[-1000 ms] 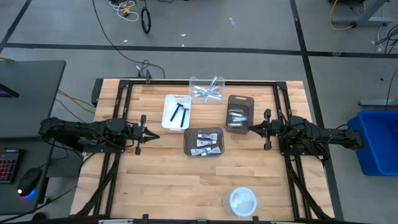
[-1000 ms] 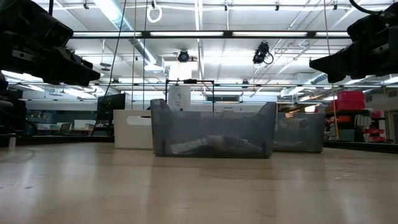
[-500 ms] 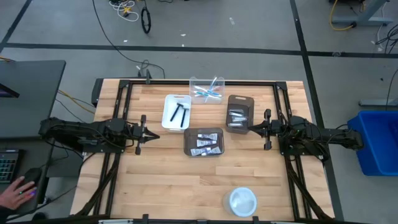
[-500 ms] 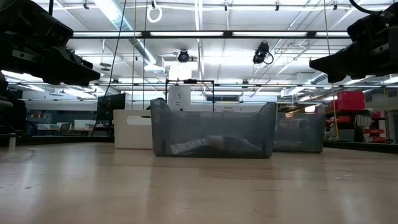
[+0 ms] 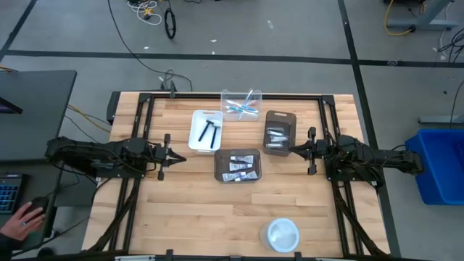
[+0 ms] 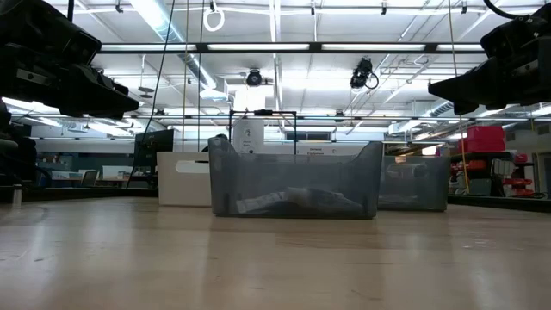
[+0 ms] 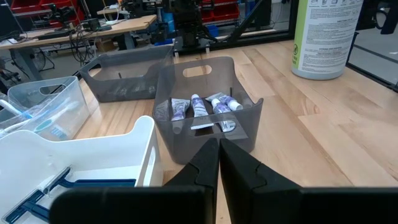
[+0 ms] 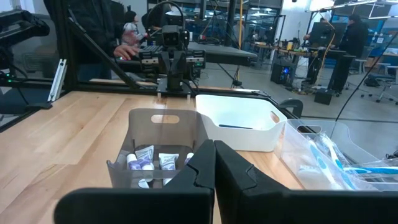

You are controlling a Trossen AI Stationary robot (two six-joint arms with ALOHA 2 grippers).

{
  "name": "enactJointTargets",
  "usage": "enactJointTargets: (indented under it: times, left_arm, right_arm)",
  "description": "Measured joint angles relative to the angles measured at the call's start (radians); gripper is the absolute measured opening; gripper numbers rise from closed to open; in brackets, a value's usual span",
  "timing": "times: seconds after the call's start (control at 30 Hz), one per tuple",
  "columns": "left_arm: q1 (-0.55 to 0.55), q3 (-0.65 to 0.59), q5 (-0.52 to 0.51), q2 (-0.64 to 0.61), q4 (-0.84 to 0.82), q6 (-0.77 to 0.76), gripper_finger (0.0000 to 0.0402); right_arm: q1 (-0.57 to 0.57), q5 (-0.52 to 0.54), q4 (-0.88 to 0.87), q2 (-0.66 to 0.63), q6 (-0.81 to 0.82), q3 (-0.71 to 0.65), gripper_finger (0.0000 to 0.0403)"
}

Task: Pick & Place Travel size toiletries
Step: Return to Home Position

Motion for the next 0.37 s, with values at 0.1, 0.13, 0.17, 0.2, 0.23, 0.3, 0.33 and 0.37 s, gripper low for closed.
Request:
enactJointTargets:
  times: [0.1,0.13,0.17,0.2,0.23,0.3,0.33,0.37]
  left_arm:
    - [0.0,0.0,-0.025,0.0,0.0,-0.007,0.0022]
    - [0.0,0.0,-0.061,0.0,0.006,-0.018,0.0022]
    - [0.001,-0.001,-0.107,0.001,0.018,-0.025,0.0022]
    - [0.001,-0.001,-0.153,0.002,0.027,-0.025,0.0022]
    - [0.001,-0.001,-0.187,0.002,0.034,-0.01,0.0022]
    - [0.001,-0.001,-0.249,0.002,0.047,0.029,0.0022]
    - [0.001,-0.001,-0.268,0.002,0.051,0.051,0.0022]
    - [0.001,-0.001,-0.282,0.002,0.055,0.072,0.0022]
  right_arm:
    - [0.0,0.0,0.0,0.0,0.0,0.0,0.0003]
    - [0.0,0.0,0.0,0.0,0.0,0.0,0.0003]
    - [0.0,0.0,0.0,0.0,0.0,0.0,0.0003]
    - [0.0,0.0,0.0,0.0,0.0,0.0,0.0003]
    - [0.0,0.0,0.0,0.0,0.0,0.0,0.0003]
    - [0.0,0.0,0.0,0.0,0.0,0.0,0.0003]
    - [0.0,0.0,0.0,0.0,0.0,0.0,0.0003]
    - [0.0,0.0,0.0,0.0,0.0,0.0,0.0003]
